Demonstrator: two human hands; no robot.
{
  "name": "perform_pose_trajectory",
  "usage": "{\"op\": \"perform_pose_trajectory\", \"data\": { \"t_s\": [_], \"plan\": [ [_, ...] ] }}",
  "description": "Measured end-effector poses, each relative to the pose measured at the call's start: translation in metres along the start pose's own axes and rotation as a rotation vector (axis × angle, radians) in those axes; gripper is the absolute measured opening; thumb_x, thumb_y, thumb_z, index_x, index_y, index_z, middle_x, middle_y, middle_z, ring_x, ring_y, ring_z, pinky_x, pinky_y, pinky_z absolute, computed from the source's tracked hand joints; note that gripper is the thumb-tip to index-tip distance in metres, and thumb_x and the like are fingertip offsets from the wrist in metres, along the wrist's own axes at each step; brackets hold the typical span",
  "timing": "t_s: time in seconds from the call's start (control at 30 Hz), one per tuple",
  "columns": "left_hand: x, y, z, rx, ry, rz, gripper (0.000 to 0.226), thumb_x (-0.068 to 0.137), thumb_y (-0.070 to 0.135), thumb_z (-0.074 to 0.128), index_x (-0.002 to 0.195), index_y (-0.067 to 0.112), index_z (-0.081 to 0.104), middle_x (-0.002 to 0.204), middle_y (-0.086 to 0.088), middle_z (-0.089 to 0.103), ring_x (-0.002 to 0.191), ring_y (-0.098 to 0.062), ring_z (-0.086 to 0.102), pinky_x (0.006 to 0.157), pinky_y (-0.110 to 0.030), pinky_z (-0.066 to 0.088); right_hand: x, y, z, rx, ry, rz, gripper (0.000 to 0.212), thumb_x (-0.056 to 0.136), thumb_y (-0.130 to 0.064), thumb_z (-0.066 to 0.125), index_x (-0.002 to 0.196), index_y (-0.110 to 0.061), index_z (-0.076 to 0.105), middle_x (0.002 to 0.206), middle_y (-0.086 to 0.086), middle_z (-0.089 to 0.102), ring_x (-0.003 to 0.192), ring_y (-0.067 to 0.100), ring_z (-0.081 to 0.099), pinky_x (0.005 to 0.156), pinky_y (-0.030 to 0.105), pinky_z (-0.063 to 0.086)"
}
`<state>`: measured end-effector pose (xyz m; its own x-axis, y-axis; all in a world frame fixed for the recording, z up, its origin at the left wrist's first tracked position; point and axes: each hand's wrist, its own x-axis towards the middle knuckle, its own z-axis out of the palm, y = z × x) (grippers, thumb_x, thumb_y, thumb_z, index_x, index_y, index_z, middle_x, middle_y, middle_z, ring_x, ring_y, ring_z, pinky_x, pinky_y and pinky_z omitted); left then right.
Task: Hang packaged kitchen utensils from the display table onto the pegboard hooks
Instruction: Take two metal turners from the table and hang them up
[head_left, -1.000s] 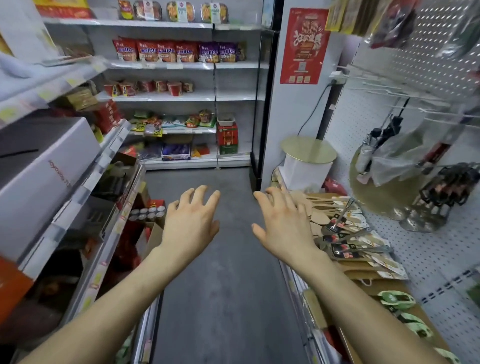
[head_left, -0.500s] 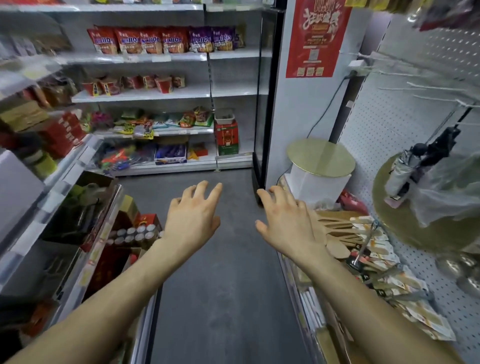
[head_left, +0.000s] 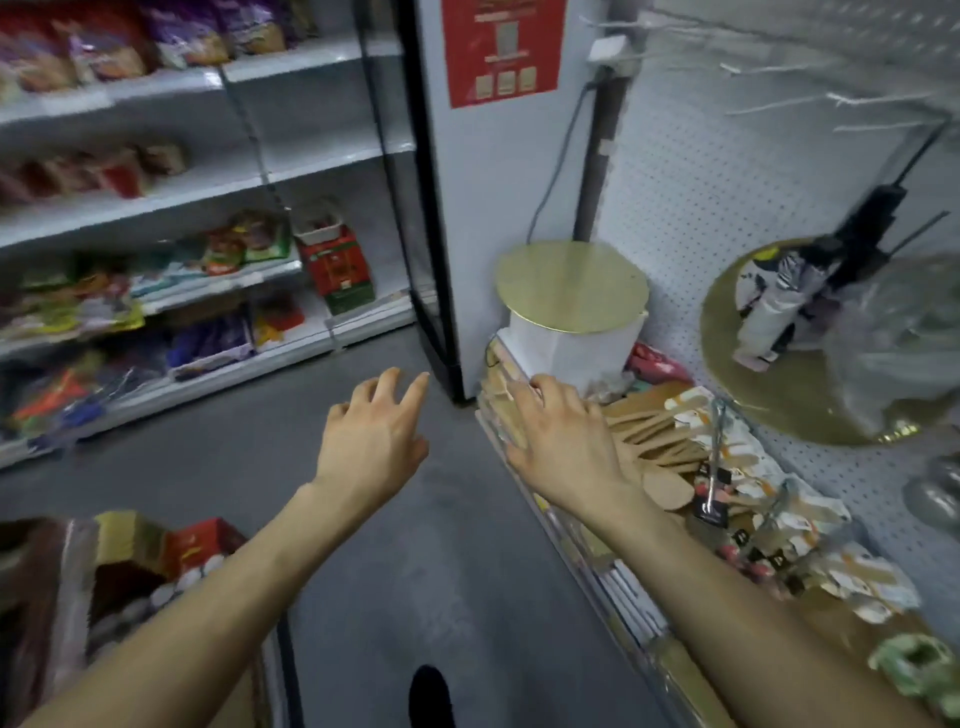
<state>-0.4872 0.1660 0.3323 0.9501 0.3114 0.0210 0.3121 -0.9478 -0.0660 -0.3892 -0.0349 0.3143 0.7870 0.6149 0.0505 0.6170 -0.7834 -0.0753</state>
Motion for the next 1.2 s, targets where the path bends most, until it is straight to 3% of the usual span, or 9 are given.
{"op": "perform_pose_trajectory", "data": {
  "t_s": [0.13,0.3,0.5,0.8,1.07,1.2],
  "plan": [
    [0.066,0.011,0.014,-0.01,-0.032,0.207,0.076,0.096,0.041,0.067,0.164,0.028,0.034,0.163,-0.006,0.038,0.145,-0.034,0.044,0.096,-0.052,0.052,0.014,0.023,0.015,0.026,-0.013,0.187,0.08,0.093,-0.05,0.066,0.161,-0.028,0.031,0.148,0.003,0.044,0.134,0.028,0.05,0.101,0.045,0.048],
    [0.127,0.054,0.037,-0.032,-0.107,0.422,0.074,0.091,0.039,0.072,0.158,0.026,0.044,0.157,-0.007,0.046,0.134,-0.037,0.053,0.088,-0.052,0.054,0.008,0.067,0.036,0.055,-0.067,0.406,0.073,0.095,-0.051,0.064,0.156,-0.026,0.034,0.149,0.005,0.045,0.134,0.03,0.052,0.103,0.048,0.05],
    [0.181,0.119,0.062,-0.001,-0.157,0.634,0.076,0.095,0.043,0.068,0.162,0.028,0.036,0.162,-0.005,0.039,0.138,-0.037,0.05,0.094,-0.054,0.053,0.0,0.125,0.064,0.098,-0.128,0.633,0.072,0.095,-0.053,0.064,0.155,-0.025,0.036,0.149,0.008,0.044,0.134,0.032,0.051,0.102,0.05,0.051],
    [0.228,0.193,0.114,0.068,-0.227,0.834,0.069,0.096,0.045,0.062,0.158,0.031,0.034,0.16,-0.001,0.037,0.135,-0.03,0.051,0.091,-0.048,0.057,-0.044,0.19,0.137,0.185,-0.258,0.932,0.074,0.096,-0.047,0.061,0.16,-0.024,0.032,0.155,0.007,0.039,0.138,0.033,0.048,0.101,0.051,0.05],
    [0.245,0.273,0.204,0.054,-0.332,1.064,0.073,0.099,0.049,0.057,0.163,0.033,0.026,0.159,0.003,0.035,0.135,-0.026,0.049,0.092,-0.044,0.055,-0.069,0.209,0.215,0.291,-0.219,1.179,0.07,0.096,-0.049,0.061,0.156,-0.027,0.032,0.146,0.004,0.046,0.132,0.032,0.055,0.099,0.049,0.056],
    [0.255,0.303,0.255,-0.008,-0.402,1.129,0.068,0.1,0.046,0.057,0.162,0.035,0.032,0.16,0.005,0.035,0.137,-0.023,0.048,0.091,-0.043,0.056,-0.085,0.225,0.247,0.345,-0.188,1.284,0.068,0.103,-0.051,0.052,0.163,-0.031,0.028,0.157,0.004,0.041,0.139,0.031,0.051,0.102,0.049,0.055]
  ]
}}
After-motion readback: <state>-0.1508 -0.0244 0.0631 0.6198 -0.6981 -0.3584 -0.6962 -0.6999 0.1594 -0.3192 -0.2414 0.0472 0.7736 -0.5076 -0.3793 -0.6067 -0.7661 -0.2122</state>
